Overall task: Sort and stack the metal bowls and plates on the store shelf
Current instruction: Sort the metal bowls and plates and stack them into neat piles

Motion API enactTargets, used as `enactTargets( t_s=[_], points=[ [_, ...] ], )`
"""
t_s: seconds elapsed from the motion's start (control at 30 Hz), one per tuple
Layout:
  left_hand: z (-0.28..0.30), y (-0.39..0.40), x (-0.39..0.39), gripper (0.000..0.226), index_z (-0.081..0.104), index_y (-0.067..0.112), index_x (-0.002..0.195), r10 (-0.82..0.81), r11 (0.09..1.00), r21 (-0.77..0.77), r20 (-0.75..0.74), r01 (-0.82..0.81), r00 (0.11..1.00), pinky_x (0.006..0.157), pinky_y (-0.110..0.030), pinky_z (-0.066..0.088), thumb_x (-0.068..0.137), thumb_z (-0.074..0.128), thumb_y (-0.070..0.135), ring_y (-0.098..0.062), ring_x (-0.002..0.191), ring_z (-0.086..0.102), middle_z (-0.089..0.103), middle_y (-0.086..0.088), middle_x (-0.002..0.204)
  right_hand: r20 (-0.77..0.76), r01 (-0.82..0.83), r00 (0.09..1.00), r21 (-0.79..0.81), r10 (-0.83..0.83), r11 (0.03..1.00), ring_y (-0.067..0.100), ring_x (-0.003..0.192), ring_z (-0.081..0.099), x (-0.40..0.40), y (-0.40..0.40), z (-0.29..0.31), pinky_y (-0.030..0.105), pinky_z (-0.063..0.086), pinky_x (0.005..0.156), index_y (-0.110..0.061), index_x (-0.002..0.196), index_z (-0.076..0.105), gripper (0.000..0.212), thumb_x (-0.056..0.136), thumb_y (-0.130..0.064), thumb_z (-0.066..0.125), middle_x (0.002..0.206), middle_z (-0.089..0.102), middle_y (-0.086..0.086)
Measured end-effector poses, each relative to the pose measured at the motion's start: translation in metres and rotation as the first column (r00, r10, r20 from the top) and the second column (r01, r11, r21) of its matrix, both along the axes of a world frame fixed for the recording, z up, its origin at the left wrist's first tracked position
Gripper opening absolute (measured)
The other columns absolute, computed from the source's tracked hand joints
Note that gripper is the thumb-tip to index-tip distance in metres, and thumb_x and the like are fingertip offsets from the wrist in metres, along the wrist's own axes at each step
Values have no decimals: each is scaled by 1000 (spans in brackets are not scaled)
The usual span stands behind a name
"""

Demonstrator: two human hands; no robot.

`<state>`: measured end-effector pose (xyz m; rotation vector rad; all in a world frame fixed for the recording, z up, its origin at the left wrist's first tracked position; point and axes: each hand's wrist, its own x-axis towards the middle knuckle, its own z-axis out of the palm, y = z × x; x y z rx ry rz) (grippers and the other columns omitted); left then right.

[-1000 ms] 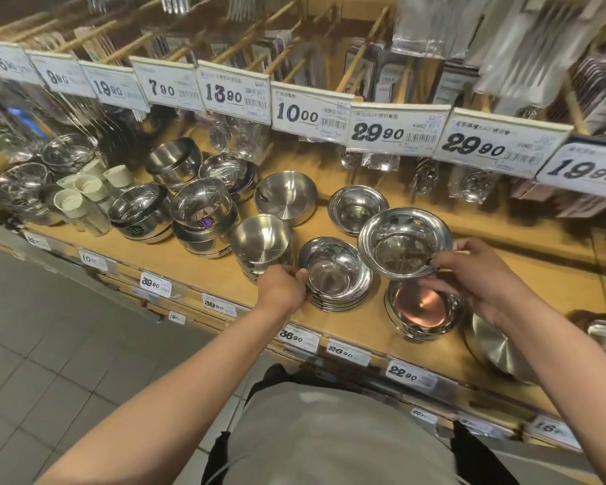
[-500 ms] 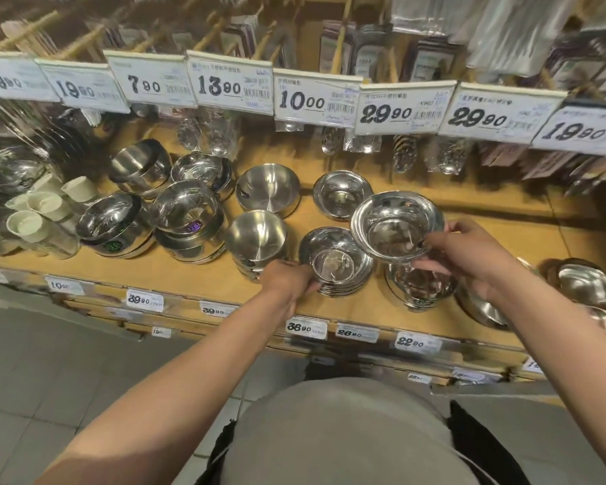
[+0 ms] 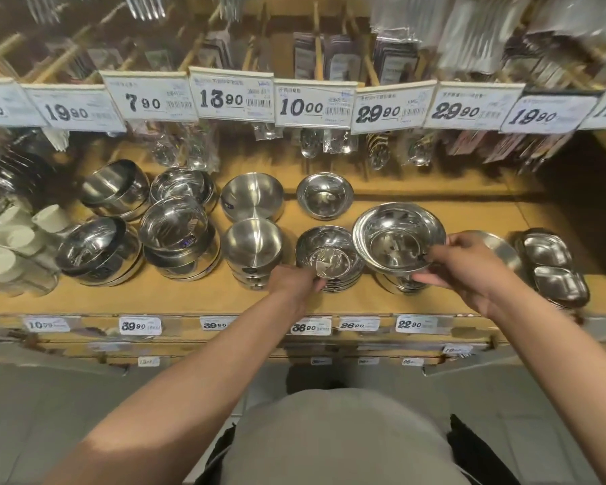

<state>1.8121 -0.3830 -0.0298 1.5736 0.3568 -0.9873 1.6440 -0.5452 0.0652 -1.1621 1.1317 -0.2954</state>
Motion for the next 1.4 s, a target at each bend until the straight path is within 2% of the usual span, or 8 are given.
enactTargets(
  t_s=[0.13,0.27,0.5,0.77,0.93,1.1,1.27,1.4],
  points=[
    [1,2,1,25,60,-2,113,-50,998,26,9,50,999,93,-37,59,91,70,4,-17,82,76,77,-8,72,-6,10,1000,2,-10,1000,31,75,74,0,3,-2,26,61,51,-5,113,48,28,91,10,58,110,64,30],
    [3,2,-1,18,59,-1,106,-58,998,35,27,57,998,89,-38,61,92,70,4,-18,80,76,76,-11,79,-13,-4,1000,19,5,1000,36,84,74,4,5,-4,29,63,54,6,133,43,43,93,9,57,116,63,33],
    [4,-2,-4,22,54,2,101,-23,999,50,80,20,997,89,-40,61,89,73,4,-23,83,75,72,-14,87,19,-30,999,40,29,999,29,63,76,17,5,-4,25,59,48,-5,117,47,31,92,12,56,103,65,29],
    [7,0,-8,24,58,1,106,6,997,80,123,-16,992,92,-45,59,87,74,0,-32,97,72,72,-20,102,11,-99,995,56,98,994,31,72,77,28,4,-8,25,60,51,-7,113,49,29,91,10,59,102,69,29],
    [13,1,-11,15,58,6,96,30,996,77,128,-40,991,82,-37,62,90,72,6,-23,79,72,68,-10,88,12,-123,992,105,123,987,31,74,77,38,7,-13,24,59,50,-5,119,48,33,92,9,60,107,68,32],
    [22,12,-18,17,61,11,95,-100,984,170,300,50,949,44,-12,46,91,73,24,-3,51,64,69,-2,80,28,-125,992,169,122,978,32,75,77,48,10,-20,30,63,55,-3,125,48,37,92,8,59,110,66,32],
    [58,3,-3,33,64,16,92,-185,982,103,352,158,918,79,-39,62,81,70,47,-19,76,76,75,0,78,90,-109,992,226,91,968,32,81,77,58,15,-16,34,65,63,-3,122,47,33,93,6,61,112,67,29],
    [72,-9,10,27,58,12,95,-200,978,131,383,162,902,80,-47,63,81,79,21,-26,76,77,74,-10,85,124,-165,982,229,139,959,31,83,77,64,19,-14,34,64,61,-2,123,48,32,95,-4,64,114,67,30]
  ],
)
